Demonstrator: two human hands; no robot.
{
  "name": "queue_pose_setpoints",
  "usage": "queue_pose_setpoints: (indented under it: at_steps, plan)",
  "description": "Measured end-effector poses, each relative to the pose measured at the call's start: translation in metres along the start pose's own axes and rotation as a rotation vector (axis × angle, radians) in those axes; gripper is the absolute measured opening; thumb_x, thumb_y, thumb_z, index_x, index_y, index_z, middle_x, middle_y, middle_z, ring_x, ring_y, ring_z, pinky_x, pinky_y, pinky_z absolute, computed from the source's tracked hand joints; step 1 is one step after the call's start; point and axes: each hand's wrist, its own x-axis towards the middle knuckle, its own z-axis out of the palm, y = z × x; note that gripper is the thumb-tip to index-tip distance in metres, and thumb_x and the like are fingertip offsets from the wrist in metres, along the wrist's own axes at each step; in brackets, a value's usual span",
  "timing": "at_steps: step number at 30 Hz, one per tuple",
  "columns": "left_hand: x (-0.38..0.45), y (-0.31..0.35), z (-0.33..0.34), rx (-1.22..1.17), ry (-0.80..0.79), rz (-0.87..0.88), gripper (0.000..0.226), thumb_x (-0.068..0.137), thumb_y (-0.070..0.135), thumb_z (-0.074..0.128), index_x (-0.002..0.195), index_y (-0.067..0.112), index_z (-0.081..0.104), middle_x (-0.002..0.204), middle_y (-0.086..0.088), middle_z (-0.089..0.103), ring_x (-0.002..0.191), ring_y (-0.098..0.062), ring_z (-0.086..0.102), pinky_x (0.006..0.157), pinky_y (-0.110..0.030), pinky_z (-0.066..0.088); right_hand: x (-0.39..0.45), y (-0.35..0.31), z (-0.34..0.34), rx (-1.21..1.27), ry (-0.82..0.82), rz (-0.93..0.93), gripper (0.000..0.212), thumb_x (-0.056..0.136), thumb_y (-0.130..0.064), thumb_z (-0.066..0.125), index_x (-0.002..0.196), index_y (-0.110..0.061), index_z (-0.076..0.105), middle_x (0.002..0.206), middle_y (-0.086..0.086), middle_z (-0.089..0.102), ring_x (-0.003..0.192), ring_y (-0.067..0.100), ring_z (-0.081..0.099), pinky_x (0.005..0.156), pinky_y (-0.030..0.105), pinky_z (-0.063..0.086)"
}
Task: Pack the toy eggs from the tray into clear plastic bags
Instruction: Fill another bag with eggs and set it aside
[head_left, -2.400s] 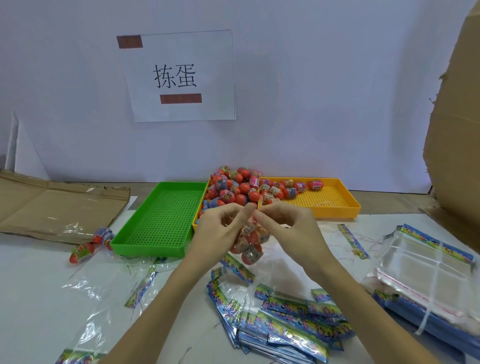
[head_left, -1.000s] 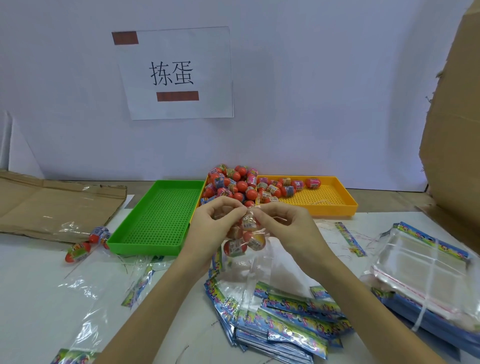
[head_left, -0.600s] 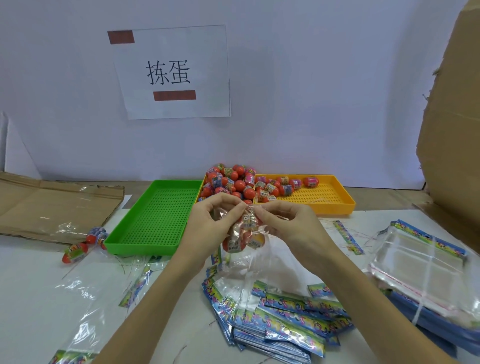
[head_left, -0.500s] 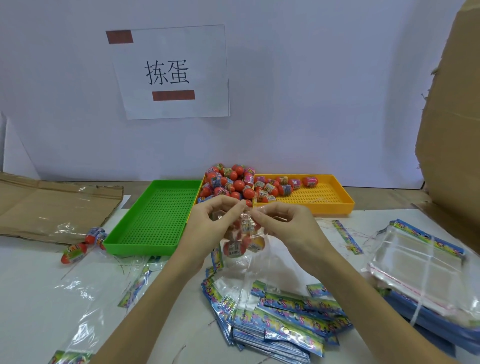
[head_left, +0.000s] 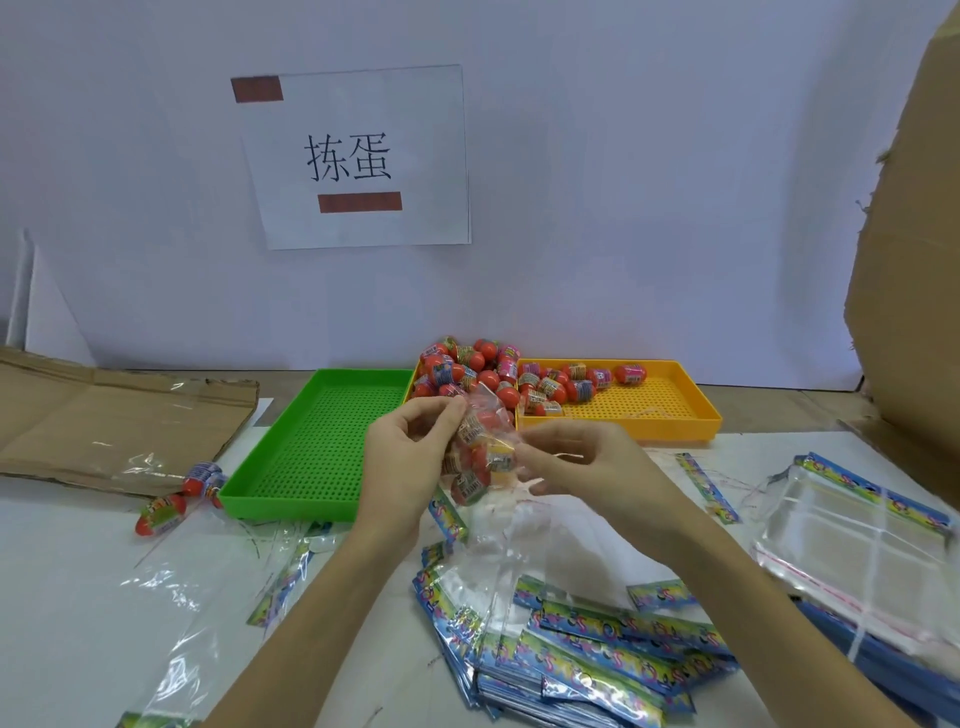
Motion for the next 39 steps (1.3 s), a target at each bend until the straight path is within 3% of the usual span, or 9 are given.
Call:
queue_pose_setpoints:
  at_steps: [5,11,16,20,25,30,33,36,39]
  plan:
    - [0.000,0.003,0.000,-0.021,-0.036,-0.012,0.014,0.098,0.008,0.070,0.107,0.015,0.079,0.098,-0.011,0.079,0.086,-0.020,0.074,0.075,-0.034,0.064,0.001,0.003,-0.001,-0.004,0.192,-0.057,0.010,0.093,-0.022,0.076,0.100,-0.019,0.081,0.090,0.000,0.078,0.085,0.015,0.073,0.077,0.023,0.060]
    - [-0.005,0.007,0.000,0.042,-0.177,-0.034,0.031,0.083,0.051,0.077,0.088,0.020,0.081,0.082,0.000,0.075,0.075,-0.012,0.069,0.066,-0.026,0.059,0.001,-0.002,-0.004,0.086,0.186,-0.020,0.011,0.089,-0.031,0.078,0.096,-0.023,0.083,0.096,-0.002,0.079,0.092,0.010,0.072,0.077,0.020,0.059]
    - [-0.004,0.008,-0.001,-0.052,-0.109,-0.080,0.031,0.072,0.046,0.087,0.085,0.018,0.084,0.091,-0.012,0.080,0.079,-0.025,0.074,0.075,-0.048,0.062,0.001,-0.001,-0.003,0.229,0.226,-0.016,0.024,0.078,-0.043,0.078,0.091,-0.023,0.084,0.084,-0.003,0.076,0.080,0.008,0.068,0.076,0.020,0.057]
    - [-0.006,0.007,0.002,-0.169,-0.097,-0.110,0.030,0.071,0.040,0.088,0.086,0.014,0.084,0.081,-0.008,0.076,0.068,-0.018,0.069,0.061,-0.032,0.061,0.002,0.000,0.004,0.386,0.262,-0.046,0.014,0.082,-0.034,0.075,0.087,-0.025,0.084,0.078,-0.006,0.074,0.075,0.003,0.066,0.073,0.017,0.055]
    - [-0.009,0.005,0.004,-0.164,-0.108,-0.031,0.034,0.077,0.042,0.084,0.092,0.011,0.082,0.072,-0.002,0.068,0.060,-0.012,0.059,0.056,-0.027,0.056,0.002,0.003,0.010,0.286,0.414,-0.105,0.018,0.084,-0.041,0.072,0.093,-0.029,0.082,0.086,-0.003,0.075,0.075,0.007,0.061,0.071,0.022,0.053]
    - [-0.008,0.005,0.006,-0.340,0.010,-0.071,0.019,0.080,0.027,0.082,0.088,0.010,0.080,0.077,-0.003,0.076,0.064,-0.010,0.070,0.057,-0.022,0.058,0.005,-0.001,0.011,0.332,0.188,0.111,0.044,0.096,-0.058,0.053,0.120,-0.027,0.072,0.104,-0.004,0.079,0.100,0.012,0.072,0.084,0.033,0.053]
    - [-0.003,0.003,0.003,-0.395,0.087,-0.087,0.019,0.081,0.025,0.082,0.091,0.009,0.080,0.083,-0.004,0.079,0.069,-0.011,0.073,0.059,-0.022,0.059,0.002,0.001,0.009,0.245,-0.019,0.095,0.040,0.095,-0.048,0.065,0.122,-0.020,0.073,0.114,0.001,0.077,0.106,0.019,0.073,0.087,0.038,0.061]
    - [0.000,0.004,0.001,-0.357,0.034,-0.111,0.019,0.093,0.014,0.076,0.112,0.010,0.077,0.102,-0.009,0.079,0.085,-0.018,0.076,0.069,-0.027,0.062,0.001,0.003,0.009,0.119,0.104,0.015,0.027,0.094,-0.035,0.072,0.116,-0.019,0.076,0.101,0.004,0.079,0.093,0.018,0.076,0.080,0.033,0.063]
    - [0.004,0.007,-0.004,-0.195,-0.133,-0.125,0.029,0.102,0.012,0.061,0.128,0.017,0.071,0.120,-0.010,0.076,0.106,-0.030,0.076,0.087,-0.048,0.064,0.003,0.003,0.002,0.013,0.092,-0.002,0.025,0.095,-0.034,0.071,0.118,-0.025,0.074,0.093,0.002,0.079,0.082,0.016,0.074,0.076,0.029,0.061]
